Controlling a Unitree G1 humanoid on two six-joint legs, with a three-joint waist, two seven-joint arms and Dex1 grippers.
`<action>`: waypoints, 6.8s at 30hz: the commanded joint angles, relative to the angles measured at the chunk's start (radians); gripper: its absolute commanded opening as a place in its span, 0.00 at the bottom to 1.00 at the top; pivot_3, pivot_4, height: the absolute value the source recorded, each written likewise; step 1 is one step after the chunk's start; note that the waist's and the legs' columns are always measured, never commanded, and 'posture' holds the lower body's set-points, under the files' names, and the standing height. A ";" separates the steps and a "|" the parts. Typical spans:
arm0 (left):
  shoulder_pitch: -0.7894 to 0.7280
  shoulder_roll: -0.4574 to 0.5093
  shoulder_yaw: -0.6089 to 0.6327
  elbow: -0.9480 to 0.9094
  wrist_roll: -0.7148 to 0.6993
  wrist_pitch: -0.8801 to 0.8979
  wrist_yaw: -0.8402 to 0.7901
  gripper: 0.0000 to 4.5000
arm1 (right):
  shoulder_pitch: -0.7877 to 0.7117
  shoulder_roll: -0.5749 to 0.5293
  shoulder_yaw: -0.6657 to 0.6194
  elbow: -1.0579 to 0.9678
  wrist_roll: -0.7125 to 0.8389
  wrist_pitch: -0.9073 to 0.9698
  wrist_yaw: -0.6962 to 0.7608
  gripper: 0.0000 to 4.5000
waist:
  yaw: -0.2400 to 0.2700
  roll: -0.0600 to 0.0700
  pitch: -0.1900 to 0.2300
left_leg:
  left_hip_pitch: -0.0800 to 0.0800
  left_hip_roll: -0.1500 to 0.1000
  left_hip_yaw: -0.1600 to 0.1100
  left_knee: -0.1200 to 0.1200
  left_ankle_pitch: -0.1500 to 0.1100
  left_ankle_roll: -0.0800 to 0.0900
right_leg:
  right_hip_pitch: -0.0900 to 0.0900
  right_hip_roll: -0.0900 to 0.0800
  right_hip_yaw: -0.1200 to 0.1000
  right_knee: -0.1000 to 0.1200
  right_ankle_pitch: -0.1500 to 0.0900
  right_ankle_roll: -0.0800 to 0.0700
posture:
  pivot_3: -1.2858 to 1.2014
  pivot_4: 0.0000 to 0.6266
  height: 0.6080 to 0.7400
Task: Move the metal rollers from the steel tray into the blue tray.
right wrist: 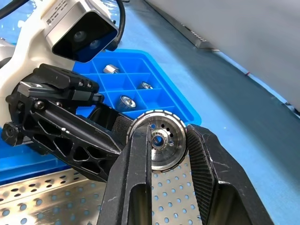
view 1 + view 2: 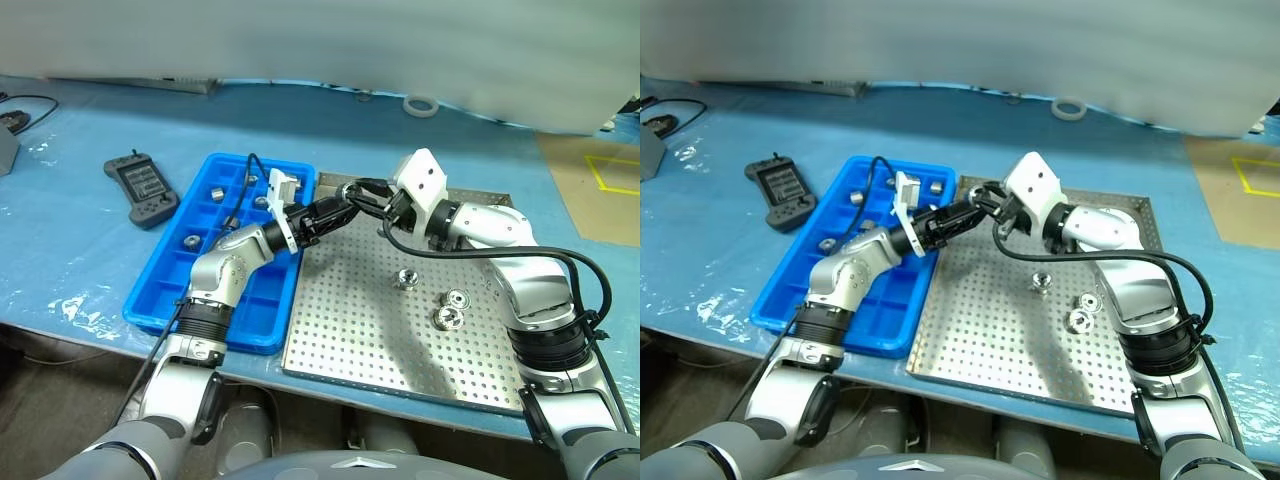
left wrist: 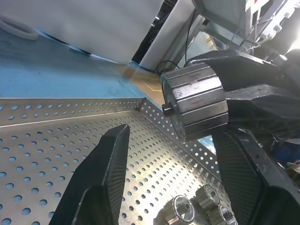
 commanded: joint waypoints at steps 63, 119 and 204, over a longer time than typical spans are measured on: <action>-0.097 0.067 0.072 0.106 -0.160 0.349 -0.195 0.40 | -0.008 -0.071 0.063 -0.027 -0.024 -0.126 0.120 0.17 | -0.020 0.001 0.000 | 0.000 0.000 0.000 0.000 -0.001 0.002 | 0.001 0.000 0.000 -0.002 0.000 0.000 | 0.43 0.24 1.00; -0.113 0.156 -0.076 0.149 0.198 -0.120 -0.118 0.32 | 0.028 -0.077 0.040 0.000 -0.030 -0.103 0.113 0.53 | -0.016 0.001 0.000 | -0.001 0.000 0.000 -0.001 -0.001 0.002 | 0.001 0.000 0.000 -0.004 0.000 0.000 | 0.44 0.24 1.00; 0.073 0.295 0.355 -0.170 0.009 0.034 0.360 0.32 | -0.663 0.489 -0.337 1.674 -0.112 -0.587 -0.717 0.53 | 0.062 0.000 0.002 | -0.016 0.000 -0.002 0.001 0.004 -0.008 | -0.018 -0.001 -0.006 0.009 0.002 -0.003 | 0.58 0.24 1.00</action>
